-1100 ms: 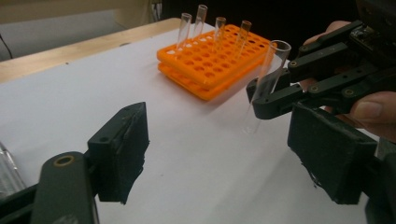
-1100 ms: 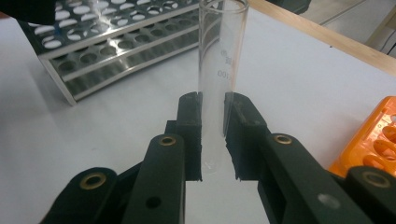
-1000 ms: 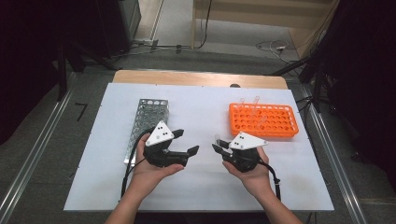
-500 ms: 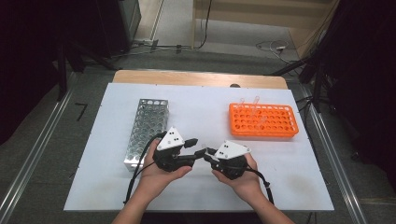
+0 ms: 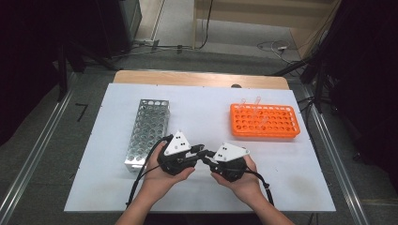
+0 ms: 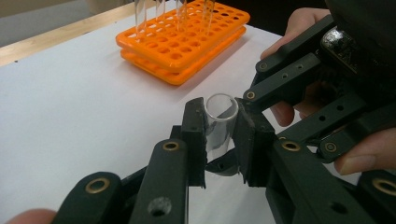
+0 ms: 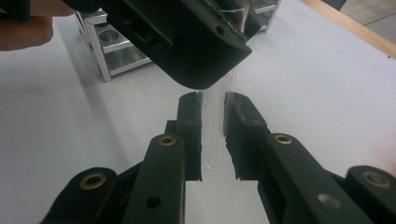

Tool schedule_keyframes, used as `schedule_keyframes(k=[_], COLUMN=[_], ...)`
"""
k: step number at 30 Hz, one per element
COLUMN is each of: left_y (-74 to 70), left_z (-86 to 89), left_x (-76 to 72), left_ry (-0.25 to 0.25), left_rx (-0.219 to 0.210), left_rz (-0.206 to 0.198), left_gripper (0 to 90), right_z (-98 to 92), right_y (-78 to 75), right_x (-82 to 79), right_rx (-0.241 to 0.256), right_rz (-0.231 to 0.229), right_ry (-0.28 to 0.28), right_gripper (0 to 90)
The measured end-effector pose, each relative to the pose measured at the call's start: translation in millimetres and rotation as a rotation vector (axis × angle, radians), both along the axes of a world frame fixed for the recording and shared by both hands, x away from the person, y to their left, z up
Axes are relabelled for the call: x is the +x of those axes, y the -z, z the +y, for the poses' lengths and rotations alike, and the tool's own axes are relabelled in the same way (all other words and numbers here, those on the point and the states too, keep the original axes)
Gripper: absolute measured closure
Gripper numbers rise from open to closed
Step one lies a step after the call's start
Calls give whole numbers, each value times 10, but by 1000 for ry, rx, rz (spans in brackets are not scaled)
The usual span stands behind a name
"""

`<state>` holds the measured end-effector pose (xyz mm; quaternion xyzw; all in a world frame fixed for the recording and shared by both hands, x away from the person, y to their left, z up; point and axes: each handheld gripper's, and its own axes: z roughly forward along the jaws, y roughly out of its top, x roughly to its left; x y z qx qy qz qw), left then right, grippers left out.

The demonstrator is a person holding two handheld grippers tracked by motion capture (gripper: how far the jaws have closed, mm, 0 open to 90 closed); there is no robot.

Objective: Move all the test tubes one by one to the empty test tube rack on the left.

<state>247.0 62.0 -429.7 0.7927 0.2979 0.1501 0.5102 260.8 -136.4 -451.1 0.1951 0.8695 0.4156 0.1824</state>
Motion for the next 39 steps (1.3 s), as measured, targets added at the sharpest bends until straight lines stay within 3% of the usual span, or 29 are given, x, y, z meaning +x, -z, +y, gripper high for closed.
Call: schedule_keyframes(k=[7,13,19,20,21,22,25,26,27,28,29,31,39], left_y=[6,-4,-63,-71,-79,-88,-102,-104,-106,-110,-116,-133,-230], left_z=[-8,11,88,99,116,139,195,214,230,253,279,328,538], left_x=[1,7,28,31,35,39,54,62,68,77,89,107,205], left_ry=[4,8,-16,-19,-22,-27,-35,-38,-46,-53,-58,-71,-131], left_rx=[9,-8,-24,-25,-28,-26,-23,-23,-26,-30,-33,-38,-29], left_rz=[-7,1,-1,-1,-1,0,0,-1,0,0,1,2,-13], left_gripper=[762,766,766,766,766,767,766,766,767,767,767,767,767], right_z=[3,-4,-63,-120,-120,-209,-336,-336,-386,-486,-486,-578,-1043], right_y=[5,1,1,-3,-3,-19,-45,-45,-55,-81,-81,-97,-91], right_x=[2,9,41,53,53,73,92,92,101,118,118,125,101], right_rx=[-1,17,53,80,80,120,159,159,177,204,204,208,261], right_rz=[2,9,59,71,71,89,92,92,94,104,104,107,113], right_ry=[-1,-3,1,3,3,1,13,13,27,58,58,82,127], right_gripper=[740,729,556,483,483,410,290,290,238,130,130,24,0])
